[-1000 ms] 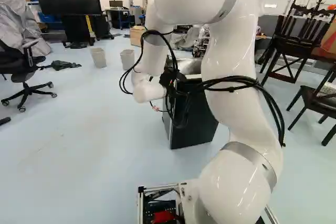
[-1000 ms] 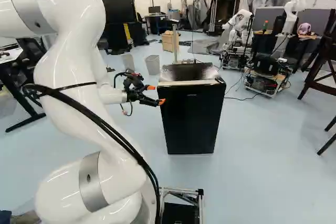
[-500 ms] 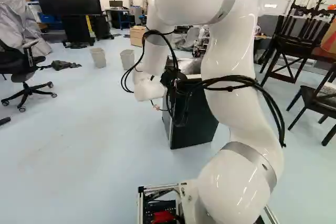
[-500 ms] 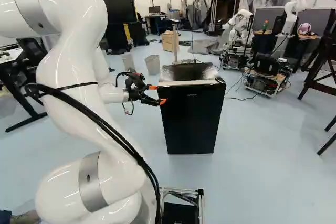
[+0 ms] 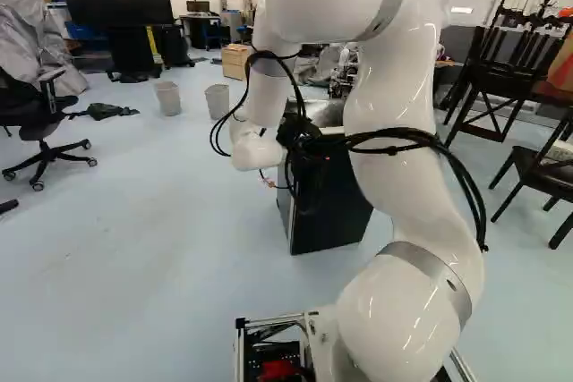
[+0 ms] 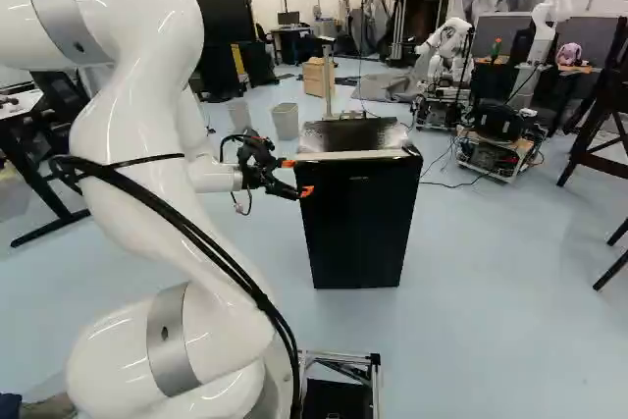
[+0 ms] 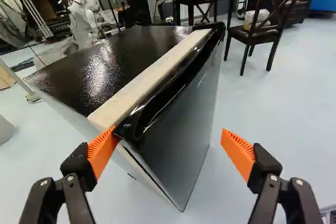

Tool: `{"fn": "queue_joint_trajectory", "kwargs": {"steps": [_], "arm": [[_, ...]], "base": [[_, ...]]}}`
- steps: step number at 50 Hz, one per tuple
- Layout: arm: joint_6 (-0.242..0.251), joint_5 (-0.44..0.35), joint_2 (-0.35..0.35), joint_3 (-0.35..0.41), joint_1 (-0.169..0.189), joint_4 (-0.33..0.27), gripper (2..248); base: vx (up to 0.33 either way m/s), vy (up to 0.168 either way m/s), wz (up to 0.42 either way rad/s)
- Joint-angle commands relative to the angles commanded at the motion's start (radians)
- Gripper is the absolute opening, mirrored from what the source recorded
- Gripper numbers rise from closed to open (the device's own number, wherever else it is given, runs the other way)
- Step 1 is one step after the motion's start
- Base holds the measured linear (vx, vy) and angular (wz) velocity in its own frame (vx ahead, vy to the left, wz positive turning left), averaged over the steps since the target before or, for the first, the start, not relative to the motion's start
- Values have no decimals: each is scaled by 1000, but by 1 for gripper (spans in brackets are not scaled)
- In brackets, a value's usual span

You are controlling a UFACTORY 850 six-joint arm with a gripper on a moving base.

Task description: Grab a drink from the fridge

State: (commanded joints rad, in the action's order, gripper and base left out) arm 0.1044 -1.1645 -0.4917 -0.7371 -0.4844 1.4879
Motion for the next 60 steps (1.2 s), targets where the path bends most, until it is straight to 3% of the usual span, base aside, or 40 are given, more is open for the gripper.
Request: {"fn": "queue_joint_trajectory", "kwargs": {"steps": [21, 60], "arm": [[0, 0, 21, 36, -12, 27, 247], [0, 0, 114, 191, -72, 89, 247]], "base": [[0, 0, 0], [0, 0, 0]]}}
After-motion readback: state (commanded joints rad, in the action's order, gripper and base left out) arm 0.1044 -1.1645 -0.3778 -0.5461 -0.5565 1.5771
